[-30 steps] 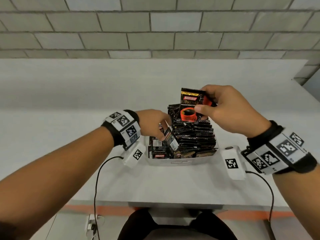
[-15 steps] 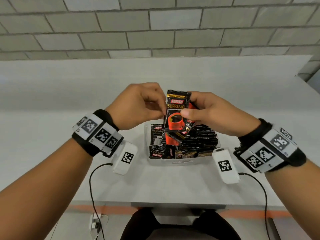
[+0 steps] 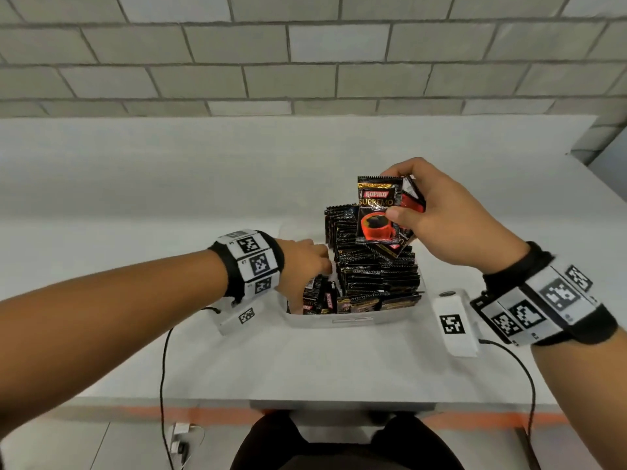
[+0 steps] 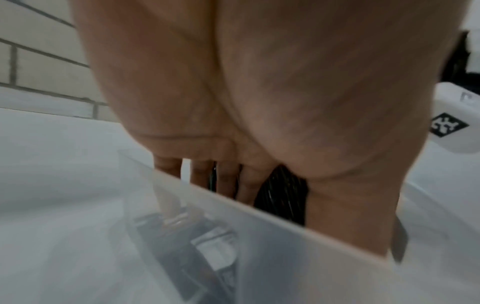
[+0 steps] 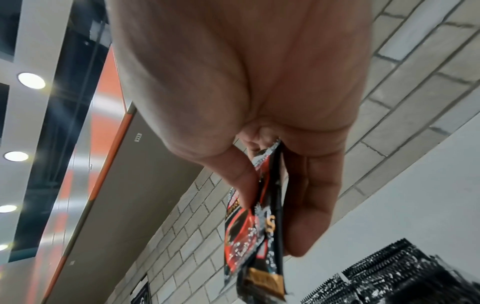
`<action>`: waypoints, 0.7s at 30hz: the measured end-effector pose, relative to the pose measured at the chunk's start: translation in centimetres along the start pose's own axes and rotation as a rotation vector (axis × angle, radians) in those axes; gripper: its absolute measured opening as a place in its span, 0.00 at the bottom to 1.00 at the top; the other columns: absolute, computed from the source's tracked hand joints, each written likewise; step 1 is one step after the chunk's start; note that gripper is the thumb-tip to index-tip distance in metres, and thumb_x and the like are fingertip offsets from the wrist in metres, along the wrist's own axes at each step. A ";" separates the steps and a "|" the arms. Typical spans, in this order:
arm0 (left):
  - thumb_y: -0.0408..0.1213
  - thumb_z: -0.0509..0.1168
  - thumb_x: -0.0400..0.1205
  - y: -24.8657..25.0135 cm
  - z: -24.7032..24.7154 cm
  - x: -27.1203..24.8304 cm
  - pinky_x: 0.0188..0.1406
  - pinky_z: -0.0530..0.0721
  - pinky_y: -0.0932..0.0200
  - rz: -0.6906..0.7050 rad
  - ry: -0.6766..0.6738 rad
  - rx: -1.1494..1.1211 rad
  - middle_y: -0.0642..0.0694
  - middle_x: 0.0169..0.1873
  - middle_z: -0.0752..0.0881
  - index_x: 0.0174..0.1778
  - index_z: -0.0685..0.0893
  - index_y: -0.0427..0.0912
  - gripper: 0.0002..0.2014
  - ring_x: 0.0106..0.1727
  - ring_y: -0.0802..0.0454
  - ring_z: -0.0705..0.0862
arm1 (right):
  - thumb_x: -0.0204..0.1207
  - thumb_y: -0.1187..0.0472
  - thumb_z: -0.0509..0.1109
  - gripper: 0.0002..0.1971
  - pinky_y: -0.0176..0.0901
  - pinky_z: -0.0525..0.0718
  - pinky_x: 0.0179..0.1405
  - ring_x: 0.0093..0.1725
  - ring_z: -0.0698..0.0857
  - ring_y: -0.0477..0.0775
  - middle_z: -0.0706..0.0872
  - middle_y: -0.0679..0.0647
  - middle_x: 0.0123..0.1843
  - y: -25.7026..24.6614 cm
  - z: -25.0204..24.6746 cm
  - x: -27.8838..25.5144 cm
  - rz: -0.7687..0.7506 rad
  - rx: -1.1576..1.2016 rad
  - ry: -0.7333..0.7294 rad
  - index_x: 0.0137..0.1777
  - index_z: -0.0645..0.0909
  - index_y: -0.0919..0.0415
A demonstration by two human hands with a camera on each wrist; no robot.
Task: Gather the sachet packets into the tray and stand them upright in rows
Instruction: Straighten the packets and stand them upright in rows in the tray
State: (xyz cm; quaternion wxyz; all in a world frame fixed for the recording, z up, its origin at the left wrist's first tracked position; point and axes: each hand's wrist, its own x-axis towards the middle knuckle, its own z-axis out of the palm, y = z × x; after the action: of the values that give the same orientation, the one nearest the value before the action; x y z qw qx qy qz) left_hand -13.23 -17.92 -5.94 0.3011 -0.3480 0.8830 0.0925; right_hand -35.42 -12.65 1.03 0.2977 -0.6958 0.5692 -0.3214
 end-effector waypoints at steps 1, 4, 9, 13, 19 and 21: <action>0.55 0.82 0.69 0.0 0.0 0.2 0.67 0.81 0.43 0.000 0.000 0.026 0.46 0.71 0.73 0.83 0.70 0.48 0.47 0.71 0.44 0.71 | 0.81 0.67 0.71 0.19 0.41 0.83 0.46 0.48 0.87 0.44 0.86 0.42 0.51 0.1 -0.1 -0.1 0.004 0.006 0.007 0.68 0.74 0.49; 0.54 0.83 0.67 0.2 0.0 0.4 0.60 0.82 0.48 -0.003 0.005 0.026 0.45 0.66 0.74 0.79 0.71 0.49 0.45 0.67 0.45 0.71 | 0.81 0.66 0.71 0.19 0.49 0.87 0.49 0.50 0.88 0.47 0.86 0.43 0.52 0.4 -0.3 -0.4 0.016 0.009 0.022 0.67 0.74 0.48; 0.51 0.84 0.66 0.1 -0.3 0.2 0.63 0.80 0.50 0.007 0.006 -0.066 0.47 0.59 0.70 0.73 0.76 0.54 0.40 0.67 0.45 0.72 | 0.81 0.65 0.71 0.19 0.50 0.87 0.52 0.52 0.88 0.47 0.87 0.43 0.54 0.7 -0.4 -0.7 0.031 0.012 0.027 0.68 0.75 0.48; 0.49 0.84 0.69 0.5 -1.2 0.3 0.50 0.74 0.61 0.031 -0.009 -0.137 0.47 0.62 0.72 0.73 0.78 0.49 0.37 0.59 0.50 0.75 | 0.81 0.65 0.72 0.19 0.57 0.88 0.55 0.53 0.88 0.50 0.87 0.44 0.54 0.4 -0.4 -0.8 0.034 0.016 0.036 0.67 0.75 0.47; 0.47 0.85 0.68 0.5 -1.4 0.5 0.50 0.84 0.56 -0.013 -0.001 -0.266 0.45 0.58 0.86 0.65 0.78 0.48 0.32 0.53 0.48 0.83 | 0.80 0.64 0.72 0.19 0.62 0.87 0.57 0.53 0.89 0.55 0.88 0.49 0.54 0.5 -0.8 -1.3 0.044 0.011 0.048 0.66 0.75 0.45; 0.47 0.85 0.69 0.4 -1.4 0.4 0.45 0.82 0.60 -0.015 -0.010 -0.289 0.47 0.57 0.85 0.70 0.76 0.45 0.37 0.51 0.49 0.82 | 0.80 0.64 0.73 0.19 0.62 0.87 0.57 0.53 0.89 0.54 0.88 0.49 0.54 0.5 -0.8 -1.5 0.049 0.008 0.048 0.66 0.75 0.46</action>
State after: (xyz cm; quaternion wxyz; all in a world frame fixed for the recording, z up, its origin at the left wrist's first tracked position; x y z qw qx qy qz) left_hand -14.41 -18.33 -5.10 0.2528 -0.3940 0.8564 0.2179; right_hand -36.54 -11.35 0.95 0.2943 -0.6726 0.5918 -0.3328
